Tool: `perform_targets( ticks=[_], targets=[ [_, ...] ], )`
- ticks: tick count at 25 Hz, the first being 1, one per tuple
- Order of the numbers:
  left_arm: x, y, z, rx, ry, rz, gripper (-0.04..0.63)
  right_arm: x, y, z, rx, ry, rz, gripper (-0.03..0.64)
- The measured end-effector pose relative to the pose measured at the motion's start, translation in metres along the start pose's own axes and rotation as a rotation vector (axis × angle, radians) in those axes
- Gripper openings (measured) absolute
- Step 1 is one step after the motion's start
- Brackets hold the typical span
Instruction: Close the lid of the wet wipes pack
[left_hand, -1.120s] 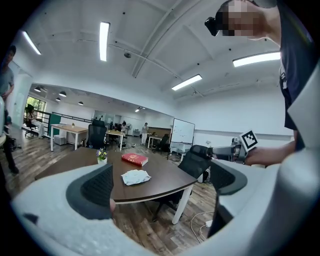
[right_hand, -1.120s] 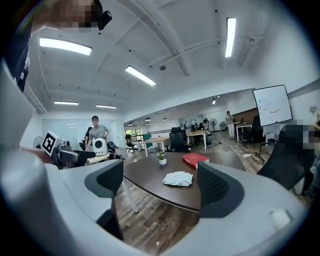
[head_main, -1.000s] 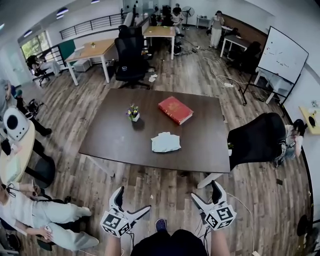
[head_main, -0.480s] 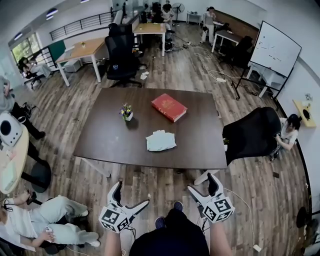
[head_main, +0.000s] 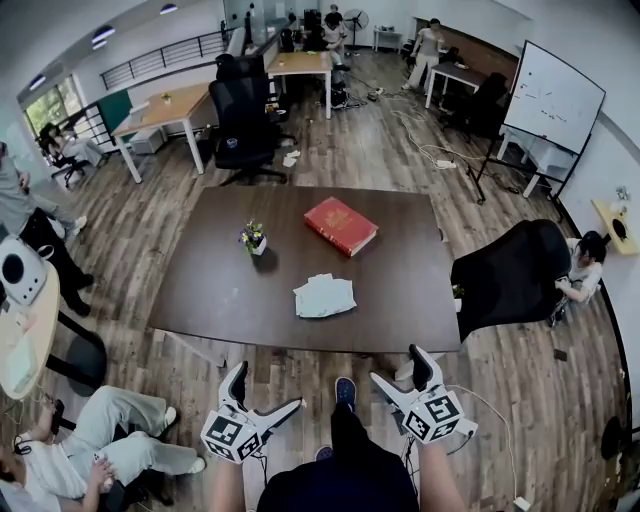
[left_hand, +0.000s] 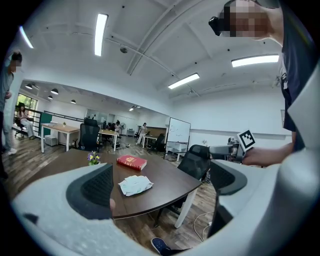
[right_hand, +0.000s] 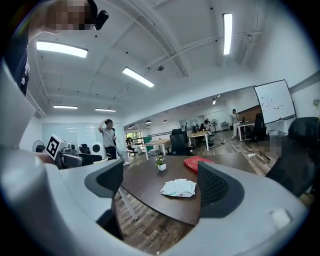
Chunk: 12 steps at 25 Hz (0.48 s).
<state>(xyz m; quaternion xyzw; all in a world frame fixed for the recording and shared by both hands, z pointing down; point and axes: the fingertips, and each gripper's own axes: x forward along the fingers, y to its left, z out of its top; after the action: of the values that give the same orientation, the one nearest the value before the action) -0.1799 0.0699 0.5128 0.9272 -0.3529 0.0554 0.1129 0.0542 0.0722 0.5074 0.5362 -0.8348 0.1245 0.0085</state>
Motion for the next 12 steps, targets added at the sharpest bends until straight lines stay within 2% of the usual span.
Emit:
perform_targets(
  ticks=[12],
  targets=[
    [0.066, 0.045, 0.015, -0.003, 0.010, 0.012, 0.593, 0.071, -0.047, 0.011, 0.013, 0.014, 0.039, 0.476]
  ],
)
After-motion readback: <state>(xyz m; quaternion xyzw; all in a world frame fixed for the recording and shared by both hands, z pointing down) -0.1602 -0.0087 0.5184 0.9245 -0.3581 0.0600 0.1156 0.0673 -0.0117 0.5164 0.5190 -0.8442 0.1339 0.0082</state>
